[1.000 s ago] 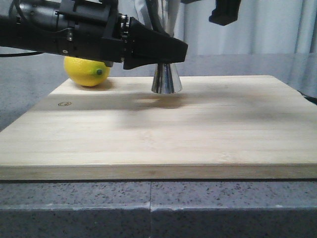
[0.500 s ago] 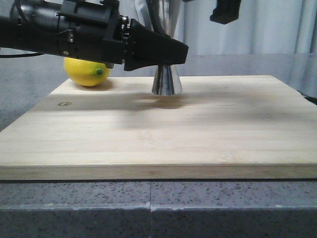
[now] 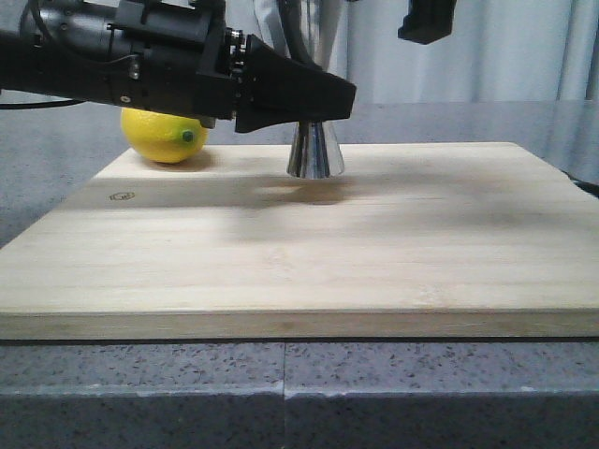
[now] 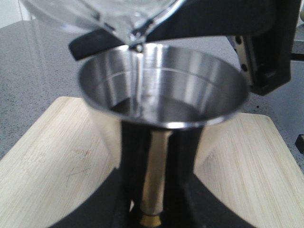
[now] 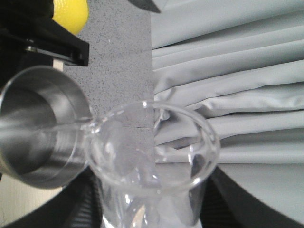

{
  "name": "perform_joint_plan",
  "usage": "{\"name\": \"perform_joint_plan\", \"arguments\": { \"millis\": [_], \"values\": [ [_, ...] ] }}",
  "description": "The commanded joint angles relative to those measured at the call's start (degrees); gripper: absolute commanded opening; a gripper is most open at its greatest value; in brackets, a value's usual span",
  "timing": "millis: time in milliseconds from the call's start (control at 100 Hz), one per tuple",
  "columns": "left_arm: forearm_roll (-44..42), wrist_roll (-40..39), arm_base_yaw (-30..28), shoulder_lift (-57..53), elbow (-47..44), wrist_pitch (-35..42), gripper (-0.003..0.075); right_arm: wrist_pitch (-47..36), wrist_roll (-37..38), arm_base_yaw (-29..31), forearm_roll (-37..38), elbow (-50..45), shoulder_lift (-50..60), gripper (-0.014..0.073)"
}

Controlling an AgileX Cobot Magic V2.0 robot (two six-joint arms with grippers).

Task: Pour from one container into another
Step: 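Tilt the beaker with the right gripper, pouring liquid into the jigger, then return the beaker upright to the board and open the right gripper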

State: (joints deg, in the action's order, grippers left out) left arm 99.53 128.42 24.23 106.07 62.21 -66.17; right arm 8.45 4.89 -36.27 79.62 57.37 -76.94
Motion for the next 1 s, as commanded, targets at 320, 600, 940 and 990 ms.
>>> {"name": "perform_joint_plan", "arguments": {
  "millis": [320, 600, 940, 990],
  "values": [
    [5.0, -0.5, -0.6, -2.5, 1.6, -5.4, 0.0063, -0.5, 0.1, 0.0, 2.1, 2.3, 2.1, 0.0267],
    [5.0, -0.5, -0.8, -2.5, 1.6, -5.4, 0.0063, -0.5, 0.1, 0.0, 2.1, 2.3, 2.1, 0.0267],
    [5.0, -0.5, -0.8, -2.5, 1.6, -5.4, 0.0062, 0.0, 0.2, 0.0, 2.1, 2.3, 2.1, 0.0267],
    [5.0, -0.5, -0.8, -2.5, 1.6, -5.4, 0.0062, 0.3, 0.8, 0.0, 1.5, 2.3, 2.1, 0.0267]
  ]
}}
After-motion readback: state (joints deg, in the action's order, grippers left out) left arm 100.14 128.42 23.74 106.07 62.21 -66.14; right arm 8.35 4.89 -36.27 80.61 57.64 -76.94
